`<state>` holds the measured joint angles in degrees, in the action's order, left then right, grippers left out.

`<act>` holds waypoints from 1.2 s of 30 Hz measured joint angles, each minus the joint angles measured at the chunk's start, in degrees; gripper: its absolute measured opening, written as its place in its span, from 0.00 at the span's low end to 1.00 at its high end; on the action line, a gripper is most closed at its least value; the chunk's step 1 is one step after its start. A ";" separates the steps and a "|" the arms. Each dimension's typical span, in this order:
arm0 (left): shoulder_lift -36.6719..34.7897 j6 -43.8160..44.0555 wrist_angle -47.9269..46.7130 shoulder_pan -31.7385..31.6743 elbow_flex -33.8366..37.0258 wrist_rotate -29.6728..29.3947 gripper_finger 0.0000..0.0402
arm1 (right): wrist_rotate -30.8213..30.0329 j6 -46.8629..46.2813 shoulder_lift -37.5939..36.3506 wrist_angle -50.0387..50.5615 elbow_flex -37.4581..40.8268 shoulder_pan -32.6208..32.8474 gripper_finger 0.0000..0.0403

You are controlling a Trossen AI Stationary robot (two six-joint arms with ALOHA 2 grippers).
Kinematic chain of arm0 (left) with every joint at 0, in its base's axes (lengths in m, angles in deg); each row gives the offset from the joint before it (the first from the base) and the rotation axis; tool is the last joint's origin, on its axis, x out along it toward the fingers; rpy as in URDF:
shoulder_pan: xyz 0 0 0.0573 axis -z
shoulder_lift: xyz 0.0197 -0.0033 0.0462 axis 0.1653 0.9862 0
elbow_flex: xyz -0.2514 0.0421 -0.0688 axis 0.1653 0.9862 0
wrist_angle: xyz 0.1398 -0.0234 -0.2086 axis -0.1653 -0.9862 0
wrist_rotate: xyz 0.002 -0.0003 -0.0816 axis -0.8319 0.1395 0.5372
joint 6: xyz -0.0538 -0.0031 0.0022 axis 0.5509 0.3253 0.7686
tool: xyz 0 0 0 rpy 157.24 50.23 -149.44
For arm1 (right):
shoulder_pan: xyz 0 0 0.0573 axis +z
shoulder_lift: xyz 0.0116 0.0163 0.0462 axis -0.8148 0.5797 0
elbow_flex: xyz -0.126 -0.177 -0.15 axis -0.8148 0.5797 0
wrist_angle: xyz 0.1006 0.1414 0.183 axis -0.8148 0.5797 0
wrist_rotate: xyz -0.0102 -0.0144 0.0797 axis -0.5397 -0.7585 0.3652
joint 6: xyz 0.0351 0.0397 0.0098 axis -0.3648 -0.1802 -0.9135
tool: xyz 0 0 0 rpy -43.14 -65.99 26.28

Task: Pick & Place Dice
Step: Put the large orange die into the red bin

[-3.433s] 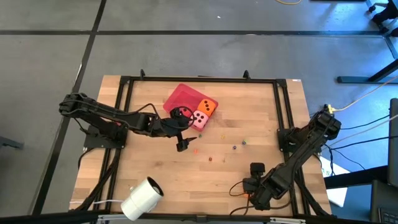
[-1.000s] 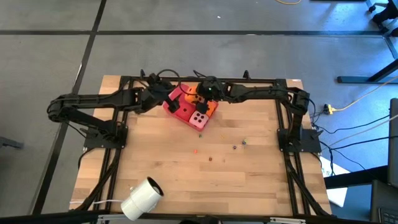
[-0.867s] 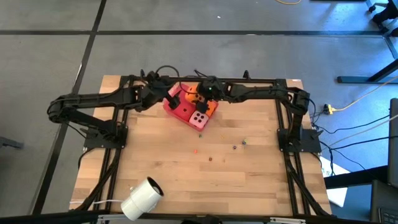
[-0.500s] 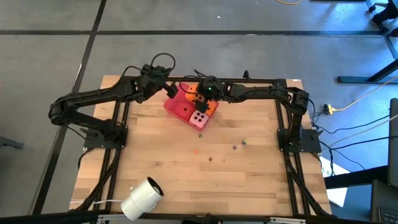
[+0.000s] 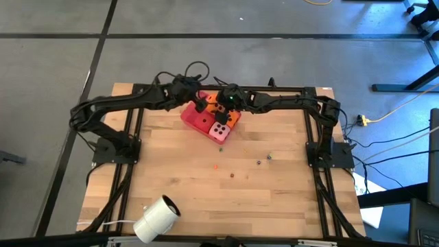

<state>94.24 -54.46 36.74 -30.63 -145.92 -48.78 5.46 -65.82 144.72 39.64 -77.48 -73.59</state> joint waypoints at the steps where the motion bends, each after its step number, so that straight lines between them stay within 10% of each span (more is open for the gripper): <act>1: 0.72 -0.46 0.85 -0.09 0.02 2.53 1.00 | 0.11 0.06 0.00 0.00 0.00 0.00 0.99; 7: 4.66 -1.73 6.46 -1.20 0.00 11.96 1.00 | 0.12 0.13 0.00 -0.31 0.00 -0.04 0.99; 36: 10.12 -0.43 12.41 -6.79 0.07 12.23 1.00 | 0.32 -5.65 0.29 -0.48 -0.05 0.07 0.99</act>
<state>104.36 -54.89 49.14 -37.42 -145.86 -36.55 5.78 -71.47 145.01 39.16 -77.52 -73.53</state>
